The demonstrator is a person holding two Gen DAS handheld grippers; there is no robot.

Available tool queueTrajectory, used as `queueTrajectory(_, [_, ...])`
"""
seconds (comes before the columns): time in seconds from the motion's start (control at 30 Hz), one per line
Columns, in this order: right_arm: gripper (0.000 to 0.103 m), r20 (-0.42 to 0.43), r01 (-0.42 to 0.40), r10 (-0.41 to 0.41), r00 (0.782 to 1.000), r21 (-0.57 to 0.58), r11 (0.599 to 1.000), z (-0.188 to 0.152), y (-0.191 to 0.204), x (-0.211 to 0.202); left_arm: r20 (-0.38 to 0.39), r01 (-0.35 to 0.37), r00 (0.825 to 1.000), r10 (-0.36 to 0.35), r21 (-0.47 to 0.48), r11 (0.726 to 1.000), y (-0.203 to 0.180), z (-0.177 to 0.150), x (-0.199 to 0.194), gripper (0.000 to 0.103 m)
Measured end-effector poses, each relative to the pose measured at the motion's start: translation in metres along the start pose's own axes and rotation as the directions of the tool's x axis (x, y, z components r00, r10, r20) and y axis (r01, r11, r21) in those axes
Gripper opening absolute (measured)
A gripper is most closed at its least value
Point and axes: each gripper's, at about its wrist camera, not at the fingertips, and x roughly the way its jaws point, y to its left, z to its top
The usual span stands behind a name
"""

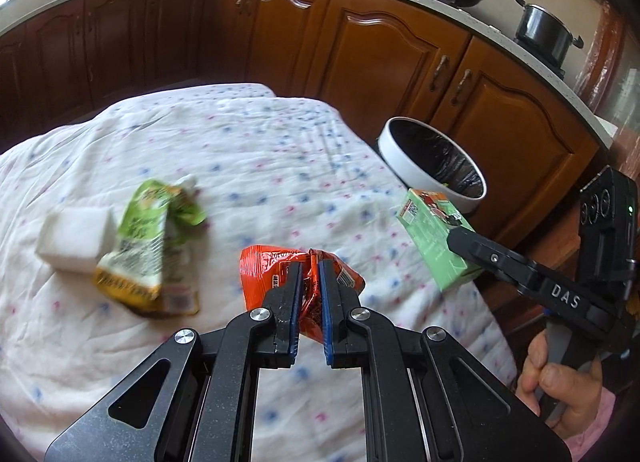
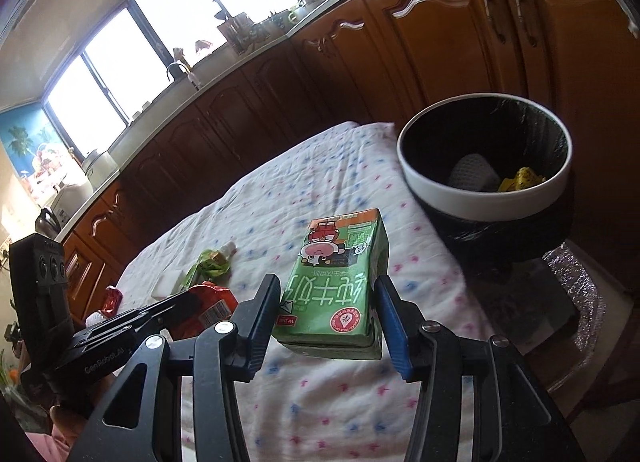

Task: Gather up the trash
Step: 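Carry the green carton over the bin and open the right tool while the left tool holds the orange bag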

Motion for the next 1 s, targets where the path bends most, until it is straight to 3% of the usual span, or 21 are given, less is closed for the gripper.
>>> queueTrajectory(0.57, [0.049, 0.111, 0.073, -0.082, 0.99, 0.085, 0.994, 0.052, -0.069, -0.028, 0.013, 0.056, 0.998, -0.058, 0.091, 0.994, -0.064, 0.063, 0.039, 0.007])
queueTrajectory(0.83, [0.047, 0.116, 0.126, -0.136, 0.984, 0.093, 0.988, 0.082, -0.094, -0.02, 0.025, 0.069, 0.997, -0.073, 0.147, 0.987, -0.097, 0.103, 0.064, 0.007])
queueTrajectory(0.87, [0.006, 0.102, 0.131, -0.14, 0.985, 0.096, 0.987, 0.086, -0.098, -0.016, 0.029, 0.068, 0.997, -0.073, 0.155, 0.986, -0.102, 0.109, 0.067, 0.007])
queueTrajectory(0.9, [0.002, 0.095, 0.125, -0.136, 0.986, 0.112, 0.986, 0.09, -0.104, -0.012, 0.032, 0.067, 0.997, -0.073, 0.164, 0.984, -0.106, 0.114, 0.071, 0.007])
queueTrajectory(1.0, [0.0, 0.072, 0.167, -0.176, 0.982, 0.108, 0.98, 0.098, -0.114, 0.001, 0.027, 0.068, 0.997, -0.074, 0.18, 0.981, -0.116, 0.127, 0.084, 0.007])
